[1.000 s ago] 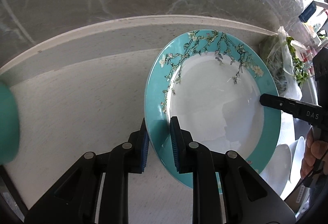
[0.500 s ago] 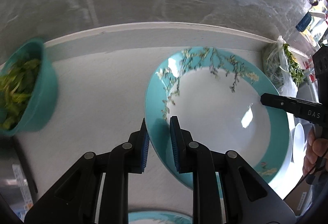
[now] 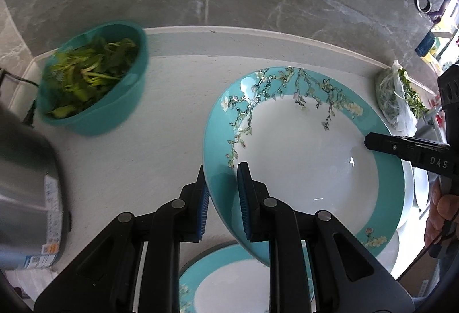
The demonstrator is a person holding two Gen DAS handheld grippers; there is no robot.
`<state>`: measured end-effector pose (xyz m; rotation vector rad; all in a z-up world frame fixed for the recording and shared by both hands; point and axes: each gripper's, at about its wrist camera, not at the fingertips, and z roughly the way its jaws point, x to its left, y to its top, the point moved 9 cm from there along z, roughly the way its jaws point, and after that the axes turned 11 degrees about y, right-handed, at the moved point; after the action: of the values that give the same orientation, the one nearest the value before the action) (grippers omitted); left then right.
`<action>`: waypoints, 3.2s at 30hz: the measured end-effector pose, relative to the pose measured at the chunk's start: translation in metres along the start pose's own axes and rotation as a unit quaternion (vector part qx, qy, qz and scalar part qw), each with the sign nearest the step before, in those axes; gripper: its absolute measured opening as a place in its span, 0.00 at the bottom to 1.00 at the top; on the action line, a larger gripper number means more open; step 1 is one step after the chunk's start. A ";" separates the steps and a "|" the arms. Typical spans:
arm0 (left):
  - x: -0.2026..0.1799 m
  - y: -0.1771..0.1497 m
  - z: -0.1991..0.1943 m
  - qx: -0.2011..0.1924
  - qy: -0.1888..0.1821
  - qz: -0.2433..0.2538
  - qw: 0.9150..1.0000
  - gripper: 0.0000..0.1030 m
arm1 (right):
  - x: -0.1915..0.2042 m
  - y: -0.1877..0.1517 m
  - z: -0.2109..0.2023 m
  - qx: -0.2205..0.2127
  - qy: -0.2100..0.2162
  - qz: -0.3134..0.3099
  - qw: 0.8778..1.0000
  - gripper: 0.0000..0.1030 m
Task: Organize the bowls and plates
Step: 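Lift the second teal floral plate and lower it onto the plate stack, then open the right gripper and release the plate on the stack, then move the right gripper to a white bowl and close on its rim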
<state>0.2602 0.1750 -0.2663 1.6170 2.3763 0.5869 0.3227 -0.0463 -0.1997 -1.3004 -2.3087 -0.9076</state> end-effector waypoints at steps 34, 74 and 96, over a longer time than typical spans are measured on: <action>0.081 -0.190 -0.069 0.019 0.013 -0.024 0.999 0.17 | 0.085 -0.144 0.042 0.083 0.007 -0.073 0.994 0.13; 0.050 -0.191 0.001 0.021 0.055 0.020 0.998 0.31 | 0.067 -0.178 0.075 0.087 -0.069 -0.078 0.991 0.37; 0.036 -0.172 -0.049 -0.018 -0.048 -0.072 0.996 1.00 | 0.084 -0.160 0.004 0.007 -0.007 -0.016 1.000 0.73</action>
<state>0.0824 0.1435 -0.2953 1.4111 2.3719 0.5091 0.1427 -0.0507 -0.2133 -1.2713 -2.3478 -0.8948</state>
